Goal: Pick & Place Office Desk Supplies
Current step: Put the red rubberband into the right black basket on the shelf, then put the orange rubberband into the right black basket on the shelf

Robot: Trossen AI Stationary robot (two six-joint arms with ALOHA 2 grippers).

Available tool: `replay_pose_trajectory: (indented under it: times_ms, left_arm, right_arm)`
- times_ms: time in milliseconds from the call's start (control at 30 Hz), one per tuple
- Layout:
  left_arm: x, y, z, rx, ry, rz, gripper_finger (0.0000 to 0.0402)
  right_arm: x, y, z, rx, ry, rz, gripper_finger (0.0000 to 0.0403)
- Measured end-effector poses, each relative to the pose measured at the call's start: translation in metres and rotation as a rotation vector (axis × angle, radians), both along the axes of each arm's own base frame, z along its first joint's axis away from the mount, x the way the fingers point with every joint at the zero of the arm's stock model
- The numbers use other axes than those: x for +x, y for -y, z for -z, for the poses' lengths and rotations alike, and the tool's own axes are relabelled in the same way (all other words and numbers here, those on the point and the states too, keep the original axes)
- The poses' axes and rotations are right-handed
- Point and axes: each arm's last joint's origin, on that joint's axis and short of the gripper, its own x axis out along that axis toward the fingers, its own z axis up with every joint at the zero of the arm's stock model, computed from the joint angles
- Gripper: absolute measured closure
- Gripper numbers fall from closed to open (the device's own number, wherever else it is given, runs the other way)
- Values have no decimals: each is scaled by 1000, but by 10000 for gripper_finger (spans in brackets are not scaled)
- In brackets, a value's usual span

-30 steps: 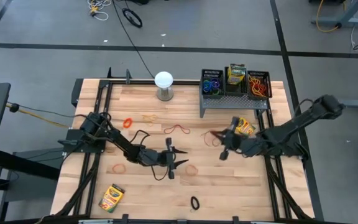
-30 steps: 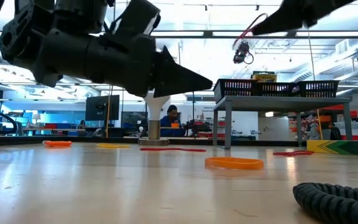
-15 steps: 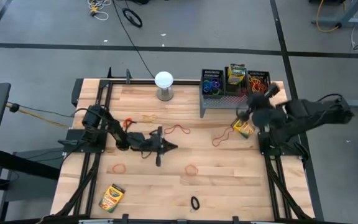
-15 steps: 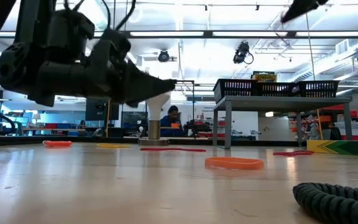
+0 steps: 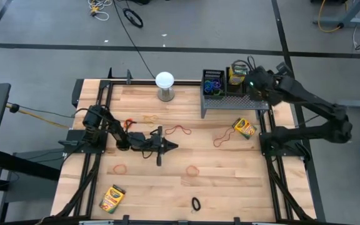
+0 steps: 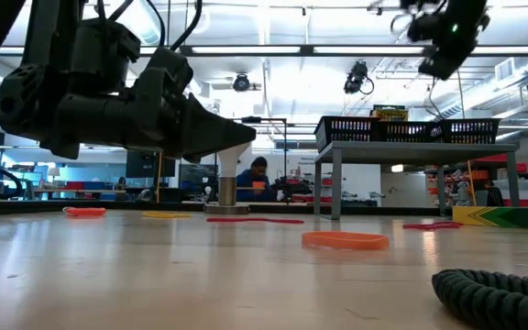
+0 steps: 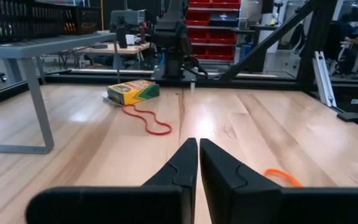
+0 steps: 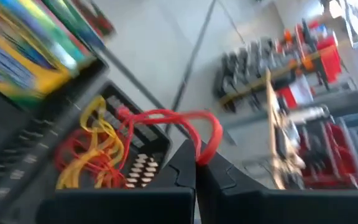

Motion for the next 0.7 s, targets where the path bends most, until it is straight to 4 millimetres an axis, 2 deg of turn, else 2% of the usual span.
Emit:
replay_pose_trajectory:
  times_ms: [133,300,533,700]
  left_arm:
    - [0,0,0,1,-3,0,376]
    - [0,0,1,0,-6,0,376]
    - [0,0,1,-2,-8,0,376]
    - [0,0,1,-4,-9,0,376]
  right_arm:
    - [4,22,14,70,-98,77,403]
    - [6,36,26,131,-140,134,385]
    - [4,36,30,195,-138,152,296]
    - [-2,34,25,322,-17,178,237]
